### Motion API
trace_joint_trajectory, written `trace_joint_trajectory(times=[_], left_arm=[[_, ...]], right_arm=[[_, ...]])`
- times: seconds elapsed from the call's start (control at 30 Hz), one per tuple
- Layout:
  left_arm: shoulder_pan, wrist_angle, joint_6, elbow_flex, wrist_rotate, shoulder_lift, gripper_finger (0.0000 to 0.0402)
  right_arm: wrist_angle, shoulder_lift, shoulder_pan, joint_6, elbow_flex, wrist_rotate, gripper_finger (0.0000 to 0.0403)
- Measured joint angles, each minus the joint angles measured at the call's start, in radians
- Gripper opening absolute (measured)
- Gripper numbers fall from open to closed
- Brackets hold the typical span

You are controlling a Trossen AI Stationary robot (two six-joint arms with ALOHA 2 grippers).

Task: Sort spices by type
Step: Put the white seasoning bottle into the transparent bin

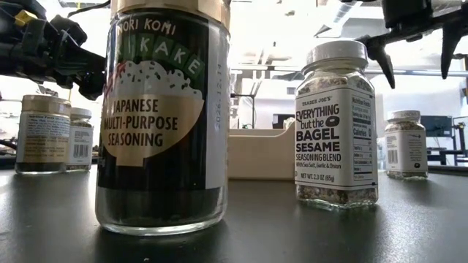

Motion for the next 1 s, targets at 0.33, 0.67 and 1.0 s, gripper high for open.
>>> trace_joint_trajectory(times=[0.33,0.67,1.0], left_arm=[[0.000,0.000,0.000,0.000,0.000,0.000,0.0334],[0.000,0.000,0.000,0.000,0.000,0.000,0.0334],[0.000,0.000,0.000,0.000,0.000,0.000,0.0334]], right_arm=[[0.055,0.002,0.005,-0.392,-0.015,0.001,0.0320],[0.206,0.003,0.041,-0.512,-0.163,0.093,0.0320],[0.341,0.003,0.019,-0.552,-0.263,0.105,0.0320]])
